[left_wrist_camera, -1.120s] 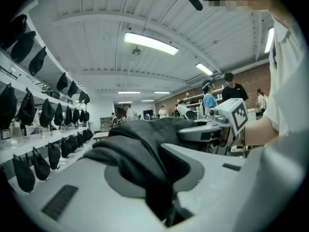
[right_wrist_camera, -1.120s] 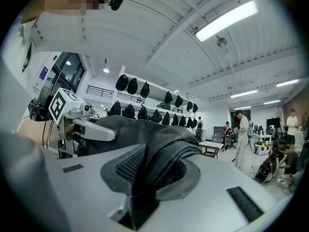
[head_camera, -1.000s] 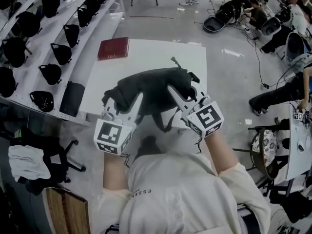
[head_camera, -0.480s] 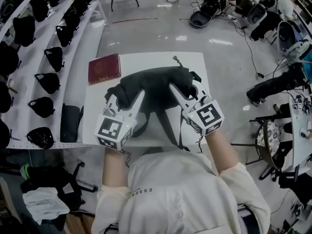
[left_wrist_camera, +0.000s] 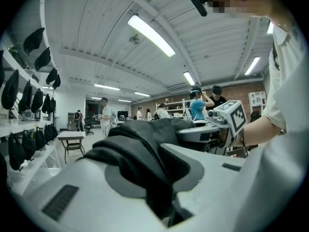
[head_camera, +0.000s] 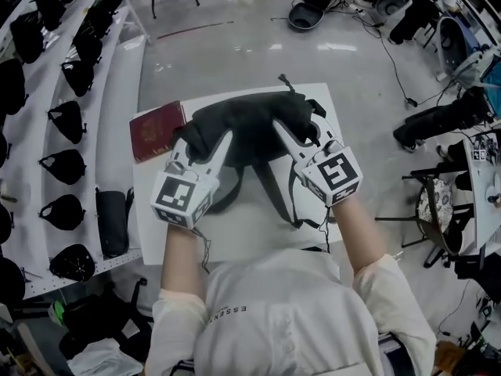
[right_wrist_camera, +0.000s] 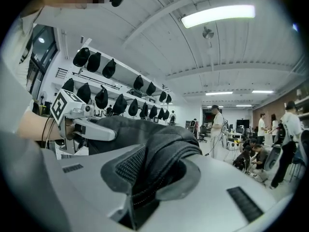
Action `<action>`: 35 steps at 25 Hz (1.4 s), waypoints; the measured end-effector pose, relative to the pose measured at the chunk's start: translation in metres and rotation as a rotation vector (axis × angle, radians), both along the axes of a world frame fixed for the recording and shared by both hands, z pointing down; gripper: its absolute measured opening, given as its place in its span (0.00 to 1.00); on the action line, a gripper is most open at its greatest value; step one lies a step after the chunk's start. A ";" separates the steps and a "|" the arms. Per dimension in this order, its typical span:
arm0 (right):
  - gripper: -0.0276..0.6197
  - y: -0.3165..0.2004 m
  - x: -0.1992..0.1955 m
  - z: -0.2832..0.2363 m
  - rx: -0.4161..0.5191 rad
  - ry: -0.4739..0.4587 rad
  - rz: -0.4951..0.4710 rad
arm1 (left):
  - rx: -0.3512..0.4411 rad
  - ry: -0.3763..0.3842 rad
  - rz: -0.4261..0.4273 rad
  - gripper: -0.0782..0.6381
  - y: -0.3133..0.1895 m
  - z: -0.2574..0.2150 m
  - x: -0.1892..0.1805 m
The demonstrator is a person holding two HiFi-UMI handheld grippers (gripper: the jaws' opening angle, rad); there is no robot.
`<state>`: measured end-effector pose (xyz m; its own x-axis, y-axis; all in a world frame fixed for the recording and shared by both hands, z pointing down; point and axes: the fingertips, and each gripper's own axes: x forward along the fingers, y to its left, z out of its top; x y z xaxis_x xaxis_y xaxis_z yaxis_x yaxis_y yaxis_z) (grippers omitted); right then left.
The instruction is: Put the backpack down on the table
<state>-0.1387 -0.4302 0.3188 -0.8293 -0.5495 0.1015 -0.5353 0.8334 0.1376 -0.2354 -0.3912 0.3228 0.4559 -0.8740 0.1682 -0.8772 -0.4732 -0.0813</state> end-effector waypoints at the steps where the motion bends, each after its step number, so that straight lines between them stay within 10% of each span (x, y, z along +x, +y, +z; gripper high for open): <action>1: 0.18 -0.007 -0.003 0.003 -0.002 -0.001 0.008 | 0.001 0.002 0.006 0.23 -0.007 0.003 -0.004; 35: 0.19 0.031 0.001 0.094 -0.161 -0.016 0.106 | -0.093 0.119 0.061 0.24 0.023 0.100 -0.006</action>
